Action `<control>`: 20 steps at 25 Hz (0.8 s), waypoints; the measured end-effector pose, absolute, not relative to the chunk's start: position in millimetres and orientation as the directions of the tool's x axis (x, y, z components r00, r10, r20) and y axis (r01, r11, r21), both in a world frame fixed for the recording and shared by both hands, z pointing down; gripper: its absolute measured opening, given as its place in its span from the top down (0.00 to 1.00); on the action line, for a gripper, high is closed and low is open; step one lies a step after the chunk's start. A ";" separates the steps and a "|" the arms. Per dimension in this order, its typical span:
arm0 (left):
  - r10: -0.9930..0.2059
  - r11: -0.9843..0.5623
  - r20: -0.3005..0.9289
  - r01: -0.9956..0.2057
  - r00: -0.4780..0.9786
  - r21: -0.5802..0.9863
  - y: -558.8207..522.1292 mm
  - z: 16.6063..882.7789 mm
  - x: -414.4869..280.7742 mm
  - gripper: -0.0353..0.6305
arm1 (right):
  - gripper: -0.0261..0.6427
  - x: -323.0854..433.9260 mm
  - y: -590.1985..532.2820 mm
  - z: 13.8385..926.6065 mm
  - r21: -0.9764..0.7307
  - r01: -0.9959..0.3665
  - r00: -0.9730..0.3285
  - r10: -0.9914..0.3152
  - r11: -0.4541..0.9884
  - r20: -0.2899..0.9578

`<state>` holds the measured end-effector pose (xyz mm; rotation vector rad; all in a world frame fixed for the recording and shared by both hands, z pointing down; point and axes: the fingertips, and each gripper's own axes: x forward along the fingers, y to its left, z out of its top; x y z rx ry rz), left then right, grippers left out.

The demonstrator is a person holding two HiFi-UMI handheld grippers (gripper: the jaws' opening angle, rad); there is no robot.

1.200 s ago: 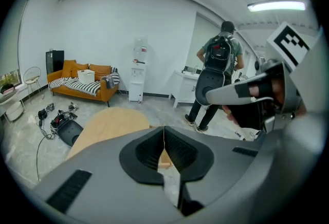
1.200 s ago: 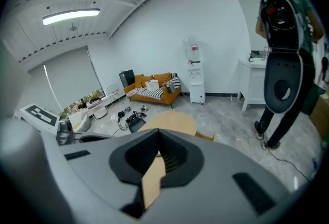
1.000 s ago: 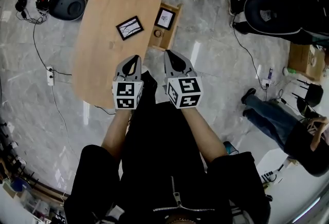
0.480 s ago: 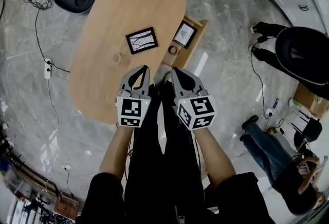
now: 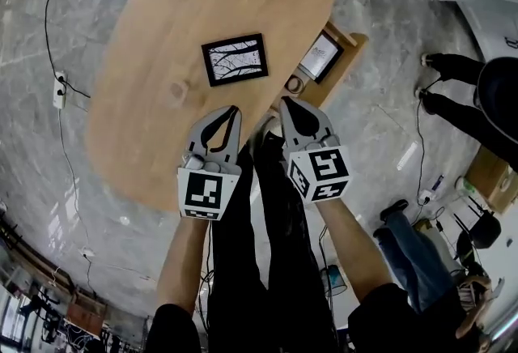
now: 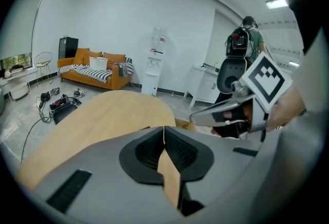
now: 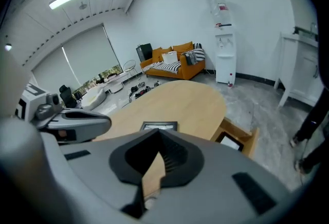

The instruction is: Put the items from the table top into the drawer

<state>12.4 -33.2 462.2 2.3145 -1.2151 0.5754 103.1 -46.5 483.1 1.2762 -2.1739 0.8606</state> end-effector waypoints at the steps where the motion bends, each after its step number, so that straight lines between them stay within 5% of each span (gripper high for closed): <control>1: -0.649 -0.498 0.557 -0.843 0.518 0.203 -33.4 469.6 9.7 0.92 | 0.95 105.7 -53.2 493.5 -0.259 -0.894 -0.440 -0.598 0.367 0.670; 3: -0.656 -0.493 0.554 -0.847 0.513 0.200 -35.5 482.2 4.9 0.92 | 0.94 106.2 -66.7 514.8 -0.237 -0.895 -0.430 -0.588 0.379 0.685; 5: -0.660 -0.489 0.553 -0.850 0.508 0.197 -35.8 492.6 0.2 0.92 | 0.80 100.0 -77.0 535.0 -0.231 -0.883 -0.442 -0.559 0.408 0.702; 20: -0.626 -0.474 0.594 -0.852 0.504 0.224 0.7 516.6 -21.3 0.92 | 0.77 78.2 -124.6 627.3 -0.192 -0.905 -0.358 -0.437 0.379 0.825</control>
